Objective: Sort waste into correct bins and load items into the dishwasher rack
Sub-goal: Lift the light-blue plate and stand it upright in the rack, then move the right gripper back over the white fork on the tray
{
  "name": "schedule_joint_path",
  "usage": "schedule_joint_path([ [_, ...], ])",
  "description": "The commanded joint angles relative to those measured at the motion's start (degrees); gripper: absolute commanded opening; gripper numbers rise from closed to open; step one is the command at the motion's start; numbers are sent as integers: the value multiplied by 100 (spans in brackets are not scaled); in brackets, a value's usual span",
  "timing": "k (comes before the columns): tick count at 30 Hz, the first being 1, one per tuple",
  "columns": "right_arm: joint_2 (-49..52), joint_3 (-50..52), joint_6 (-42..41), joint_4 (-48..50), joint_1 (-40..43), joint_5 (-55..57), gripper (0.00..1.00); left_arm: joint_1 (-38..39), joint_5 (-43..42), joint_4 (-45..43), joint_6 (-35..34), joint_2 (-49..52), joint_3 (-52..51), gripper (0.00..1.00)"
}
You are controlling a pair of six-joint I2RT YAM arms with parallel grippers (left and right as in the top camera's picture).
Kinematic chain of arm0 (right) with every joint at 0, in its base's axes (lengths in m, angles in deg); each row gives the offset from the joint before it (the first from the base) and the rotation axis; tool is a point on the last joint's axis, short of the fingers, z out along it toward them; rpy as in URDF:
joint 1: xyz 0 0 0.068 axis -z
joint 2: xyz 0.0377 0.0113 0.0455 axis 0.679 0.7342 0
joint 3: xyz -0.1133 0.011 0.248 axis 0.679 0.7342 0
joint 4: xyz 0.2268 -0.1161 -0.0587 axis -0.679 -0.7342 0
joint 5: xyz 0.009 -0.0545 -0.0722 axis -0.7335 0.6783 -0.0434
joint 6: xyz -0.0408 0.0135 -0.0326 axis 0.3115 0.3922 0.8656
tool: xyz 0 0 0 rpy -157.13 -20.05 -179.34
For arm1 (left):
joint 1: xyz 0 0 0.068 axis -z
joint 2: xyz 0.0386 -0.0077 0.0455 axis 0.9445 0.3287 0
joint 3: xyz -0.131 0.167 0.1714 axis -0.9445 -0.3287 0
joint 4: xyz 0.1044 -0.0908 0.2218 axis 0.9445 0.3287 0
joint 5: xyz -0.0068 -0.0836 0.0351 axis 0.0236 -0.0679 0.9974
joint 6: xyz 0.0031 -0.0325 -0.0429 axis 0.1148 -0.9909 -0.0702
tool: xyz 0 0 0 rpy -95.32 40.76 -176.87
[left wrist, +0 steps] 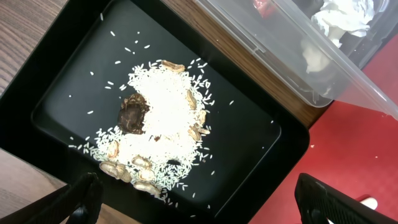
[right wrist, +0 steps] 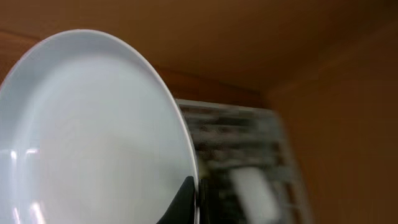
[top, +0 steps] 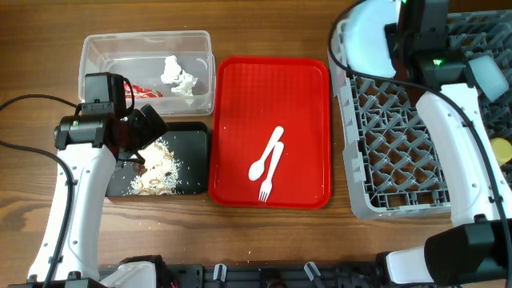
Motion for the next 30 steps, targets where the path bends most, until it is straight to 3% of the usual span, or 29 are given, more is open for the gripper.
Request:
schedule_joint_path([
  [1,140,28,627,223,85,1351,4,-28,-50,-17,-37,-70,28,100],
  [8,313,463,608,588,129,1676,4,-28,-50,-17,-37,-70,28,100],
  [16,551,1099,-157,566,-7,1276,4,-28,-50,-17,-37,-70,28,100],
  [24,544,1108,-682,544,-402,1023,4,-28,-50,-20,-37,-70,28,100],
  [26,437,1108,-728,516,-452,892,22,-28,-50,-20,-37,-70,28,100],
  [30,13,1108,-750,162,-452,-122,31,-28,-50,-17,-37,-70,28,100],
])
